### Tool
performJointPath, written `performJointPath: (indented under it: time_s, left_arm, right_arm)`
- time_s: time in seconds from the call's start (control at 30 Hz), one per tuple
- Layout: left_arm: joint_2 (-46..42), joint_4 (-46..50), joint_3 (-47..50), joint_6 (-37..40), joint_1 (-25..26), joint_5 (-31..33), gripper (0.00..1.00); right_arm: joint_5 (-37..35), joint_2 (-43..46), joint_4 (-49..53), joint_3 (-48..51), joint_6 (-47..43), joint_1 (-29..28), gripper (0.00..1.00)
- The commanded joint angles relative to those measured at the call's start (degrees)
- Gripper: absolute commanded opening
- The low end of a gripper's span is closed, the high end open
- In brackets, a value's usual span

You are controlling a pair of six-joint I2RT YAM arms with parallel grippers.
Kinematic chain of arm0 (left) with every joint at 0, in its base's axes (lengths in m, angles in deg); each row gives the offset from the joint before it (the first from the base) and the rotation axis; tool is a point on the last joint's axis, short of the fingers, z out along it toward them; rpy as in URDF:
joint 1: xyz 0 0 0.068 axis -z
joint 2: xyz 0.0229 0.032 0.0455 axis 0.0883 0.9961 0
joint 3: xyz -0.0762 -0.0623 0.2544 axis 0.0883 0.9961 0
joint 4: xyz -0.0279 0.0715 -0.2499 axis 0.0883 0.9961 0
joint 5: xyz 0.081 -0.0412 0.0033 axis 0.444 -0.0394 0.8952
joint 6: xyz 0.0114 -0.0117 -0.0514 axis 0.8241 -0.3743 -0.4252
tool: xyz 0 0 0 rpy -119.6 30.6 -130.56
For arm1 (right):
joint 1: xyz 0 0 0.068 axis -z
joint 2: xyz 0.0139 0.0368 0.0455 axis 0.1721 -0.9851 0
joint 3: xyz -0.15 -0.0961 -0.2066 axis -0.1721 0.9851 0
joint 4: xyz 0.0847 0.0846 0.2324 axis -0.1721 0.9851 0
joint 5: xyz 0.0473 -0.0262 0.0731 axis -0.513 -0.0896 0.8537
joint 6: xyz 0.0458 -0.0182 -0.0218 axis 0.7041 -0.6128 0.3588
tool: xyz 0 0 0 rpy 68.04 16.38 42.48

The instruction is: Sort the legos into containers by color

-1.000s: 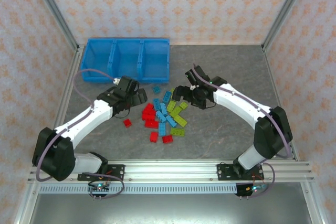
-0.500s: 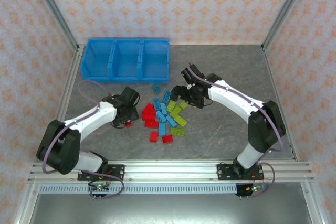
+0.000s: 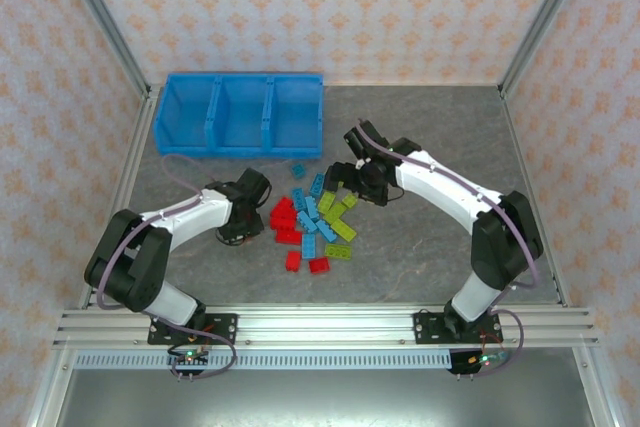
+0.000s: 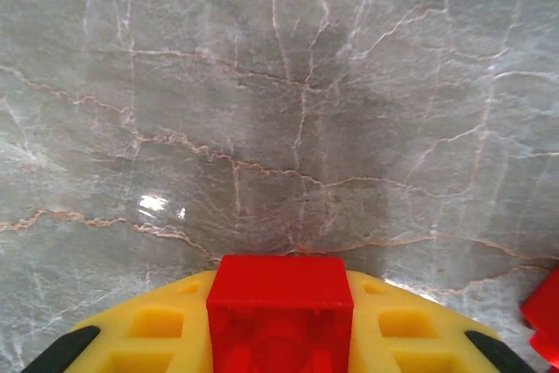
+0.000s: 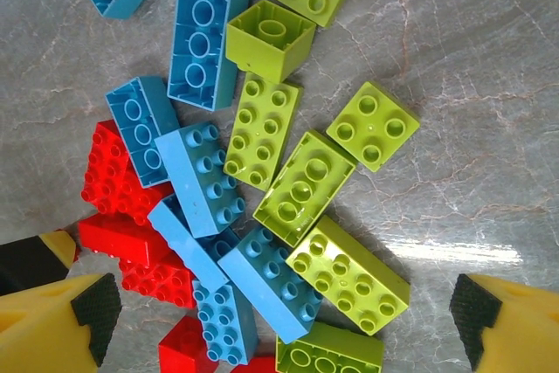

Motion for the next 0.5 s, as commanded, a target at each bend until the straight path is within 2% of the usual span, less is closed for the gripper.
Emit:
performJointPath:
  time_s: [0.0,0.1,0.2,0.33,0.47]
  left_arm:
    - [-6.7,3.0,-5.3,2.4,-3.3,4.5,0.21]
    - [-10.1,1.6,-10.7,5.4,-11.0,7.3,0.21]
    - [-7.5,-0.1,-19.3,8.4,-16.7,11.9,0.19]
    - [2.4,-1.8,-31.3,9.8,-22.4,14.6,0.18]
    - [15.3,-1.6,-43.7,8.7,-28.0,8.9,0.17]
  right_arm:
    - [-1.2,2.5,0.8,-2.2,-0.1,-0.5,0.99]
    - [-2.1,3.6,-0.5,-2.5,-0.2,-0.5,0.99]
    - [-2.3,3.1,0.1,-3.5,-0.3,-0.5,0.99]
    - [-1.1,3.4,-0.6,-2.9,1.3,-0.7,0.99]
    - [-1.4,5.6,-1.4,-1.7,2.4,-1.1,0.99]
